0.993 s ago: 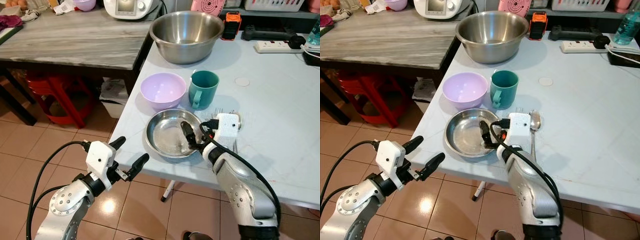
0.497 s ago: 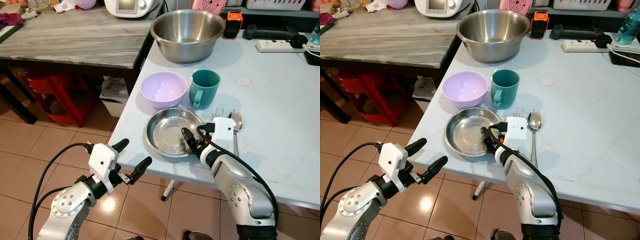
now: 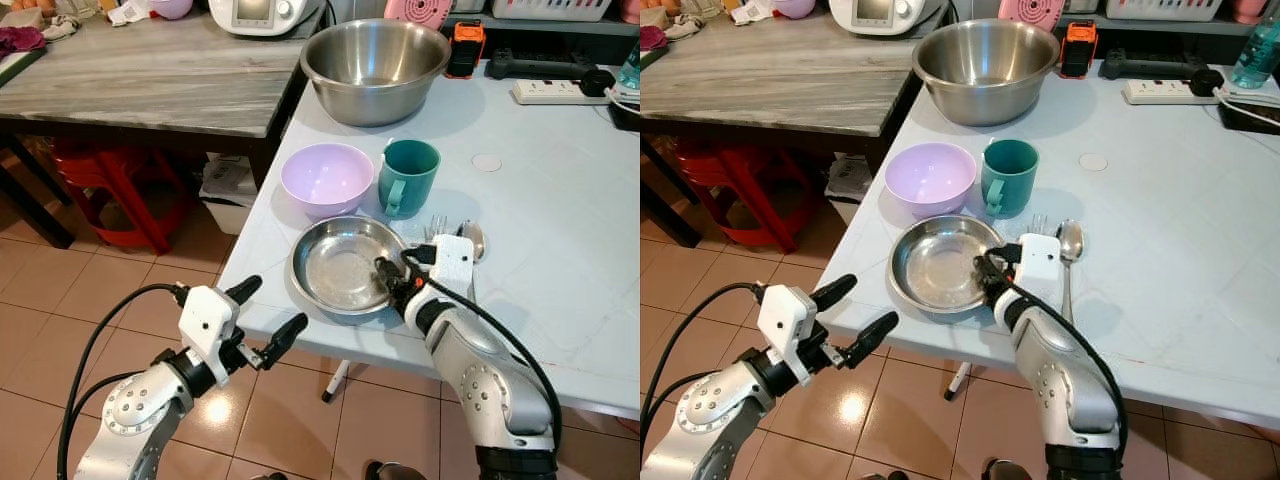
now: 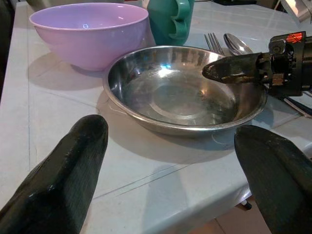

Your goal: Setting the table

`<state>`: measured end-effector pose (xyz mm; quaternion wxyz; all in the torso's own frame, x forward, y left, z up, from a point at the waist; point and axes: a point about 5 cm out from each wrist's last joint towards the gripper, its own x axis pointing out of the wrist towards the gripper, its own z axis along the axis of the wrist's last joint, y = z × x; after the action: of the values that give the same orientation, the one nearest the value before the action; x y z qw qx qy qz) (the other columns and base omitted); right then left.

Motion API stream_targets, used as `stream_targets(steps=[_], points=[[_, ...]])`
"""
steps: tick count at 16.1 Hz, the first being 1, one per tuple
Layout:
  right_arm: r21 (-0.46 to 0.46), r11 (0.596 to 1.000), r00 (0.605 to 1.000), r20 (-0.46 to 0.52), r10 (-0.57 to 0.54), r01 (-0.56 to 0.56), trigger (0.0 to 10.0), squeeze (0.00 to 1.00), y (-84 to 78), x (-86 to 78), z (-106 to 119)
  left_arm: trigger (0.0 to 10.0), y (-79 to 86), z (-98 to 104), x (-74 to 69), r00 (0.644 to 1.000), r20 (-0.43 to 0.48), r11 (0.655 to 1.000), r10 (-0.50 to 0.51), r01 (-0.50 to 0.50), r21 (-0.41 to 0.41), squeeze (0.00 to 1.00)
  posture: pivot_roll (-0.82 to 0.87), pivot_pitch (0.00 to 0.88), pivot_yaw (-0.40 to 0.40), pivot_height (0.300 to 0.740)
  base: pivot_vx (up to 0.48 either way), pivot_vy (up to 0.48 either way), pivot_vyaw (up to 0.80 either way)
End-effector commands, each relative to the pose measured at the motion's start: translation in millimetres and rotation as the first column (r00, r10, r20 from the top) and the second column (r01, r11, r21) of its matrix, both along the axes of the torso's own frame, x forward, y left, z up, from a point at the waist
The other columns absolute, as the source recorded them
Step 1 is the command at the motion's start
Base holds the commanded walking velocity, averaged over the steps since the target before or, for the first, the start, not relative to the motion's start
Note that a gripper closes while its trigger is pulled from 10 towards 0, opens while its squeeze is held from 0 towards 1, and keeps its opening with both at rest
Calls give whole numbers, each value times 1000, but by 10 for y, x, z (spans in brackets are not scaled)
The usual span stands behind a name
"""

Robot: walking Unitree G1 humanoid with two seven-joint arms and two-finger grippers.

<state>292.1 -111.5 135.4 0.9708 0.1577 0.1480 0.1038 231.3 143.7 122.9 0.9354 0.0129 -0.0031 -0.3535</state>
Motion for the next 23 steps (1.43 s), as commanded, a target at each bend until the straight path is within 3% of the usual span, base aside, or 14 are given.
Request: stream_targets(steps=[1, 15, 17, 18, 20, 22, 23], points=[[25, 1000, 998, -63, 18, -16, 0, 0, 46, -26, -91, 10000, -3, 38, -26, 1000, 11, 1000, -22, 21, 3, 0, -110, 161, 81, 740, 0, 0, 0], [55, 998, 995, -87, -38, 43, 0, 0, -3, 18, -81, 10000, 0, 66, -6, 999, 24, 999, -41, 40, 12, 0, -107, 151, 87, 740, 0, 0, 0], [30, 998, 996, -71, -59, 61, 0, 0, -34, 21, -74, 10000, 61, 56, 39, 999, 19, 1000, 26, -26, 11, 0, -107, 149, 86, 740, 0, 0, 0], [8, 997, 995, -67, -71, 72, 10000, 0, -52, 21, -74, 10000, 93, 37, 68, 998, 8, 998, 68, -68, 11, 0, -108, 146, 86, 740, 0, 0, 0], [-49, 996, 996, -24, -82, 80, 10000, 0, -80, 21, -53, 10000, 238, -37, 214, 975, -37, 976, 218, -218, 9, 0, -109, 141, 85, 740, 0, 0, 0], [-125, 988, 992, 94, -80, 91, 10000, 0, -90, 15, 64, 10000, 403, -67, 349, 936, -48, 937, 348, -349, -17, 0, -113, 134, 81, 740, 0, 0, 0], [-204, 975, 983, 173, -55, 91, 10000, 0, -89, 16, 117, 10000, 501, -77, 427, 900, -64, 900, 430, -433, -51, 0, -117, 127, 78, 740, 0, 0, 0]])
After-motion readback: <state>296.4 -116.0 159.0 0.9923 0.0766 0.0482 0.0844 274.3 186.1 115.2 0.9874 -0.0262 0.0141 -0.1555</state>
